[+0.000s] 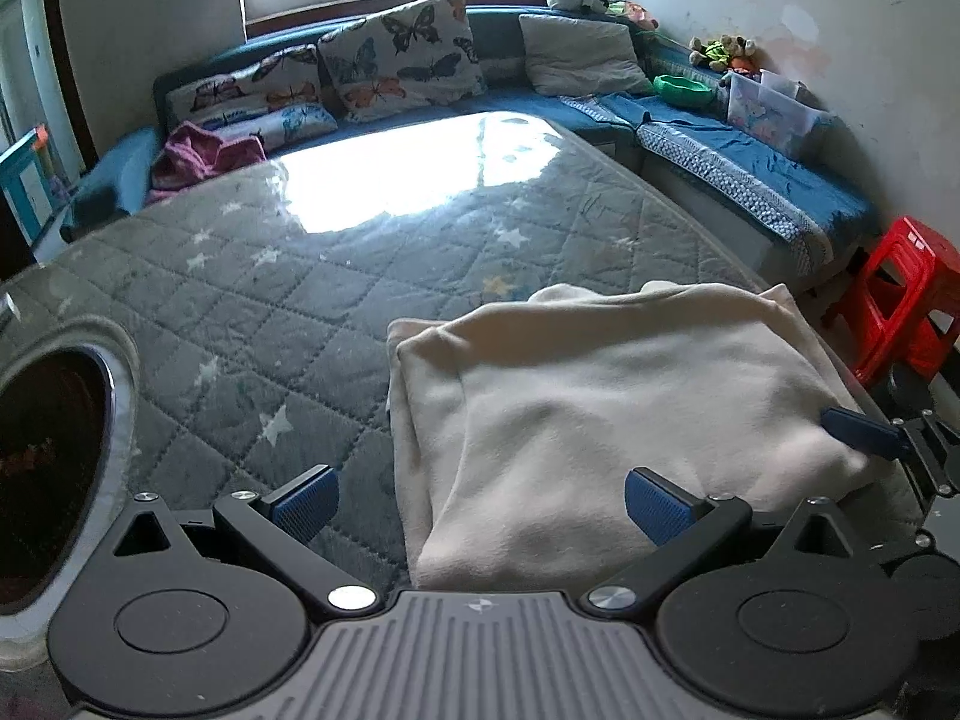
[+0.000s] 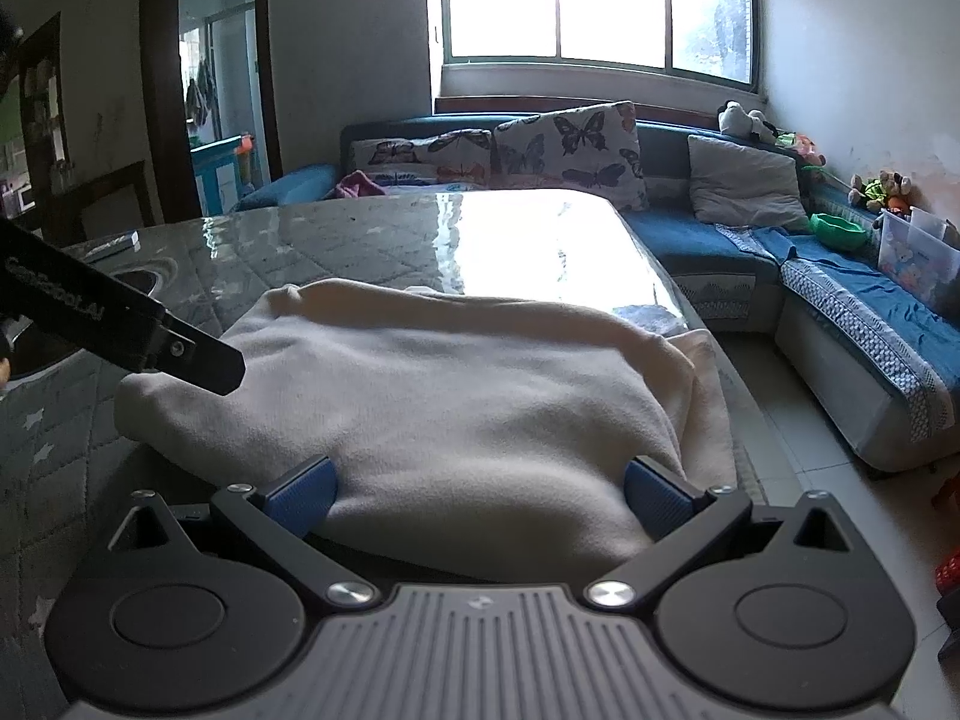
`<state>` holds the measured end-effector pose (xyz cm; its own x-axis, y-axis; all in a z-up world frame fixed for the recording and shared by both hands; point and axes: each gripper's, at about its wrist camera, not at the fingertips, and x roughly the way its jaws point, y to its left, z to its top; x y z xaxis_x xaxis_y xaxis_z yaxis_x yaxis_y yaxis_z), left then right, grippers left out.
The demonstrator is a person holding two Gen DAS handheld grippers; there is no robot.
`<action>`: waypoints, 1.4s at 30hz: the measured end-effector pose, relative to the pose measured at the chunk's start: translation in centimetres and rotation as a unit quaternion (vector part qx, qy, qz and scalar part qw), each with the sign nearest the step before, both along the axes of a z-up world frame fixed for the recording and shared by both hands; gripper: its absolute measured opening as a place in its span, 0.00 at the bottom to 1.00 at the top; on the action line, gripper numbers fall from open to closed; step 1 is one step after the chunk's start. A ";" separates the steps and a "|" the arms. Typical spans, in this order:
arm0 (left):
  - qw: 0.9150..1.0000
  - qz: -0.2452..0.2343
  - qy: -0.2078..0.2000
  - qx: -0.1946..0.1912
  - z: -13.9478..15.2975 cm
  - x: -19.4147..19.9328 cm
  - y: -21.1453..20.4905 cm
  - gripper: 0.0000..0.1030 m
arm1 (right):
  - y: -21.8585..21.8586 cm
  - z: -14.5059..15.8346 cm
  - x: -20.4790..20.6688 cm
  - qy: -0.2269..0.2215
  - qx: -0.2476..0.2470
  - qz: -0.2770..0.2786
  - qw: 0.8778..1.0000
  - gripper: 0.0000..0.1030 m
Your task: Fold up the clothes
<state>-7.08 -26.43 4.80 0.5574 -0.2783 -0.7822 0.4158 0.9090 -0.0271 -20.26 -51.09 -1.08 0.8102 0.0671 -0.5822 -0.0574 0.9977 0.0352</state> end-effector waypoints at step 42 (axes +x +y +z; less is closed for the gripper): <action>0.999 -0.015 -0.026 -0.010 -2.7 2.1 2.6 1.00 | -0.5 2.8 10.8 0.077 0.010 0.001 0.997 0.57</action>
